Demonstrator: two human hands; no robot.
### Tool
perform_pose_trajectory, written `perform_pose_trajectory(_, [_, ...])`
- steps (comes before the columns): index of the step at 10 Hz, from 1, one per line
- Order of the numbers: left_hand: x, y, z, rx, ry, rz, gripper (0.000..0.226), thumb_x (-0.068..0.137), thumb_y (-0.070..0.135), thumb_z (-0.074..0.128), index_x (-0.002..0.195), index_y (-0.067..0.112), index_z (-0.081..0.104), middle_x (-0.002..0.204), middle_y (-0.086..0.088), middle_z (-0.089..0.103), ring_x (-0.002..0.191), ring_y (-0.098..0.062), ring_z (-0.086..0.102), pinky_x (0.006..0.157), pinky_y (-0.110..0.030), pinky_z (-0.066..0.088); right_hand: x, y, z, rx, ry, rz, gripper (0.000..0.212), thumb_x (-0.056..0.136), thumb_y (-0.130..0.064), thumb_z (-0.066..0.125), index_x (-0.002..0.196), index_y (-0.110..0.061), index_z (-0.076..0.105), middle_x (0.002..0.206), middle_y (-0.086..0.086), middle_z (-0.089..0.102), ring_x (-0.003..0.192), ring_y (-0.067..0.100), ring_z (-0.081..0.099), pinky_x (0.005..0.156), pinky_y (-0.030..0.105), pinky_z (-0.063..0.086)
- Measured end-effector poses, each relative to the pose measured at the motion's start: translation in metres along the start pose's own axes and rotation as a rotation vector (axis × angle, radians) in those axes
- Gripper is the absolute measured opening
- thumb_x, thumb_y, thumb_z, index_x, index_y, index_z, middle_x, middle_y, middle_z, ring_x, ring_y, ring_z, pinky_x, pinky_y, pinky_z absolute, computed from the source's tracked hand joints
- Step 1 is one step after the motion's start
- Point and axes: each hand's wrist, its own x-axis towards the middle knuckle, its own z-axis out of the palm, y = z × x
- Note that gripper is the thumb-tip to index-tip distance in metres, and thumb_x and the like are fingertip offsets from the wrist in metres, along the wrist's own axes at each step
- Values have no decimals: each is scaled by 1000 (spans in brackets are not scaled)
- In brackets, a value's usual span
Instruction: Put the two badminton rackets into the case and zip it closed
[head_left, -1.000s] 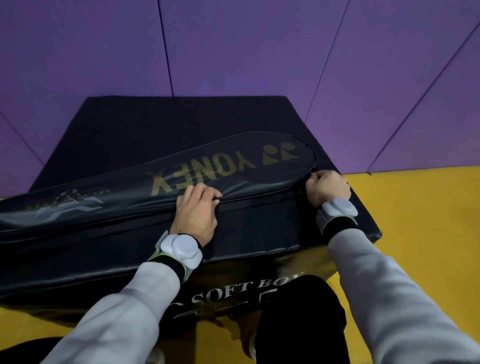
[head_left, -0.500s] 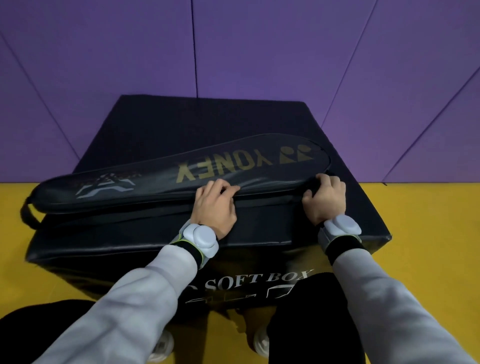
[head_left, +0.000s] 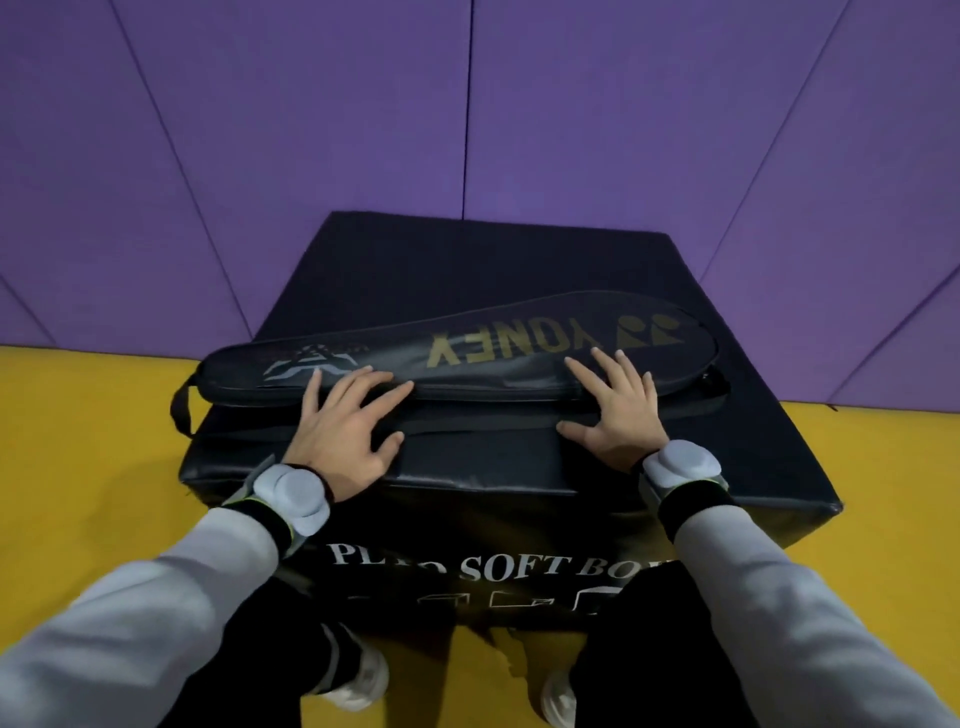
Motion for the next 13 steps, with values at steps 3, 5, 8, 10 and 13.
perform_pose_trajectory(3, [14,-21,13,-142,108,-105,42,95,32,64,137,29,61,143,4,53,138,-20,43,124,-49,-2,2,5,2,-45,10,46,64,91,-57,55,150,-43,33,162,0,27,152,25,12,122,52,2])
perform_pose_trajectory(5, [41,-24,19,-157,83,-75,39,99,27,60,137,30,61,145,2,51,140,-22,41,124,-46,-4,9,11,4,-58,47,88,56,95,-53,50,149,-44,36,161,1,30,152,26,15,122,53,5])
perform_pose_trajectory(8, [93,-21,33,-177,25,-53,42,99,27,59,141,32,56,150,3,46,144,-21,35,123,-44,-8,25,32,1,-133,62,113,54,98,-51,46,150,-40,35,161,3,31,151,28,18,122,55,8])
perform_pose_trajectory(10, [104,-19,33,-172,0,-70,45,99,27,59,143,32,54,153,4,44,145,-21,33,123,-44,-9,31,34,-4,-135,4,132,54,99,-51,43,152,-41,31,163,2,26,152,27,14,122,55,6])
perform_pose_trajectory(13, [85,11,6,120,-45,-87,98,88,64,56,160,32,-2,169,5,5,156,-21,-3,120,-57,-13,14,13,-29,-279,49,22,78,94,-63,42,158,-30,11,166,2,14,154,29,1,121,61,2])
